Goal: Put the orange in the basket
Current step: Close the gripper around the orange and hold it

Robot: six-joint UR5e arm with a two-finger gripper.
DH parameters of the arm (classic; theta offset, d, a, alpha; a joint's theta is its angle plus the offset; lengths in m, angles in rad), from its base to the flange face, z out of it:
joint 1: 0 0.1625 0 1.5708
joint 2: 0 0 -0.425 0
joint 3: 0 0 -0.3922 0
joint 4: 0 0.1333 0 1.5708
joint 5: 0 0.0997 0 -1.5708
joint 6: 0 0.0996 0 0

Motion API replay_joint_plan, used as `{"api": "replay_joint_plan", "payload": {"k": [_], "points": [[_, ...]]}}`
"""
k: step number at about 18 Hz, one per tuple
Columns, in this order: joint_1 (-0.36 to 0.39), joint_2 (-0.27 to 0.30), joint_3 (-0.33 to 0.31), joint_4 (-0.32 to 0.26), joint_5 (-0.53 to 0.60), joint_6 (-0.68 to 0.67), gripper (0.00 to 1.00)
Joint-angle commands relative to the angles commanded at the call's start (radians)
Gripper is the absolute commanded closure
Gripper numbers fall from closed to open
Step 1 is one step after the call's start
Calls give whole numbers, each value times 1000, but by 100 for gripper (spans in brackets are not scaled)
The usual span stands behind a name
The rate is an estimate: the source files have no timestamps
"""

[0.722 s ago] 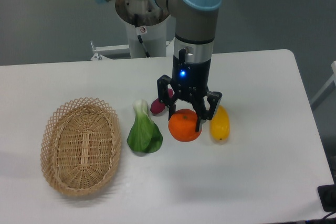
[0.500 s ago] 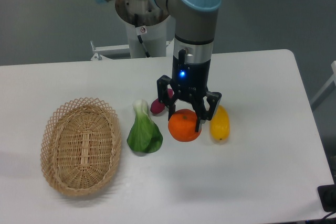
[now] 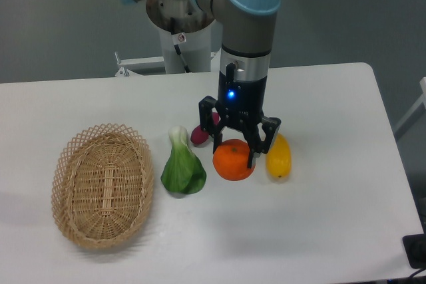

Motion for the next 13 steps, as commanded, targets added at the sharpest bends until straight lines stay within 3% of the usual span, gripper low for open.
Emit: {"api": "replay_joint_plan", "payload": {"k": [9, 13], "points": [[-3, -11, 3, 0, 3, -3, 44], [-31, -43, 28, -3, 14, -41, 44]]}}
